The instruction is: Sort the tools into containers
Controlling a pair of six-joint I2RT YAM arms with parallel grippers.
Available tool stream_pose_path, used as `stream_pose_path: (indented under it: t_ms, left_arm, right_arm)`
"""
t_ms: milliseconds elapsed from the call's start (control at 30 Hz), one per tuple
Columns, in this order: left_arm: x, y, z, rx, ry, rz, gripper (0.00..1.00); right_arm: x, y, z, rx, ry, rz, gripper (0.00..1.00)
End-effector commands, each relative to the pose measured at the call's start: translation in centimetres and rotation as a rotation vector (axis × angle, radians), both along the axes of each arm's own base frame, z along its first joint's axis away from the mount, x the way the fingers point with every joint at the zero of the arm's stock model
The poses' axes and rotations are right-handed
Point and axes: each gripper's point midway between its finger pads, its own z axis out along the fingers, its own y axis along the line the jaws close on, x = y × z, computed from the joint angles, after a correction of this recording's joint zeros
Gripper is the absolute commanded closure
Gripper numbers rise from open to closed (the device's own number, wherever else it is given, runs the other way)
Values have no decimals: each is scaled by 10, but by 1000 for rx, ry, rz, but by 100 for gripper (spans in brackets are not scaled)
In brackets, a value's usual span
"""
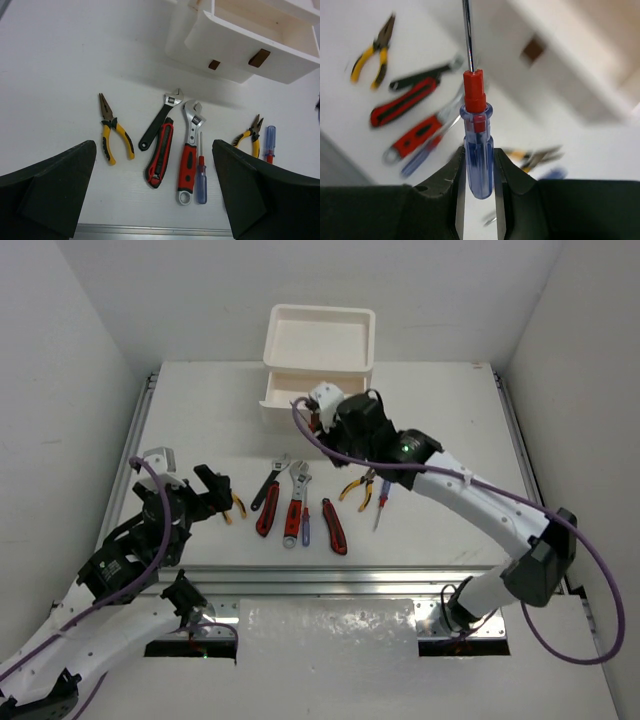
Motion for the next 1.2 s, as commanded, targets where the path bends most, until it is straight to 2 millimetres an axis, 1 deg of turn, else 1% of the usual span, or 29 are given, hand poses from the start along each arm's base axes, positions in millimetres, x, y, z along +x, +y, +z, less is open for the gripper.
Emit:
stream_pose_path:
  t_ms: [0, 33, 67, 133, 167, 200, 233, 267, 300, 333, 367, 400, 433, 467, 600, 667, 700, 733, 767, 800, 833, 867, 933, 967, 1000, 1033, 1100, 1133, 1167]
  left_arm:
    - [3, -1, 8, -14, -34, -5, 0]
    - [2, -1, 8, -18, -36, -5, 0]
    - [3, 2, 10, -24, -41, 4, 0]
    - [2, 7, 13, -32, -57, 16, 0]
    - [2, 6, 16, -48, -72, 5, 0]
    - [2, 12, 20, -62, -96, 20, 0]
    - [3, 13, 17, -46, -102, 12, 0]
    - [5, 11, 22, -60, -126, -3, 0]
    - [6, 10, 23, -68, -131, -18, 0]
    - [7, 9, 21, -61, -130, -24, 0]
    - [7, 9, 21, -61, -126, -25, 0]
    - [8, 9, 20, -57, -120, -25, 0]
    - [8, 8, 20, -55, -117, -27, 0]
    - [9, 7, 19, -55, -116, -35, 0]
    - [10, 5, 18, -50, -109, -43, 0]
    - [10, 5, 18, -49, -110, -44, 0]
    - [10, 5, 18, -49, -110, -44, 0]
    - [10, 5, 18, -50, -110, -43, 0]
    - [10, 5, 19, -51, -112, -42, 0]
    - [10, 6, 19, -51, -114, -41, 0]
    - [9, 6, 19, -50, -112, -41, 0]
    - [9, 6, 19, -52, -114, -37, 0]
    - [9, 7, 19, -52, -116, -34, 0]
    - [9, 8, 19, -52, -115, -31, 0]
    - [10, 8, 18, -50, -112, -29, 0]
    - [9, 8, 18, -52, -112, -29, 0]
    - [9, 8, 18, -51, -113, -26, 0]
    - [9, 8, 18, -50, -111, -26, 0]
    - [9, 8, 18, -49, -110, -25, 0]
  right_arm:
    - [81, 15, 68, -84, -374, 74, 92]
    - [105, 20, 56, -153, -406, 85, 91]
    - [131, 18, 85, -133, -496, 38, 91]
    - [164, 17, 93, -193, -566, 23, 91]
    - [184, 22, 64, -247, -527, 34, 91]
    - [203, 19, 91, -235, -576, 7, 91]
    - [215, 19, 91, -271, -589, 13, 90]
    - [230, 20, 61, -330, -545, 21, 90]
    - [240, 18, 76, -332, -577, 9, 89]
    - [245, 17, 70, -376, -582, 22, 88]
    - [249, 15, 66, -397, -591, 16, 80]
    - [249, 9, 58, -428, -584, 4, 65]
    - [248, 8, 56, -431, -583, 3, 55]
    - [244, 5, 56, -427, -572, 4, 51]
    - [225, 0, 79, -360, -573, -8, 43]
    - [209, -6, 112, -283, -587, -30, 39]
    - [208, -6, 108, -279, -564, -33, 40]
    - [197, -8, 126, -235, -584, -29, 40]
    - [193, -11, 135, -212, -600, -37, 41]
    - [188, -13, 124, -202, -574, -38, 42]
    - [180, -12, 132, -159, -578, -16, 43]
    - [179, -14, 130, -140, -560, -14, 43]
    - [182, -23, 129, -89, -519, -46, 42]
    - [187, -29, 119, -99, -486, -61, 41]
    - [189, -31, 123, -78, -475, -78, 40]
    - [190, -31, 119, -79, -456, -82, 38]
    - [195, -41, 113, -95, -390, -156, 31]
    - [198, -51, 110, -97, -351, -229, 22]
    - [192, -79, 115, -119, -270, -324, 19]
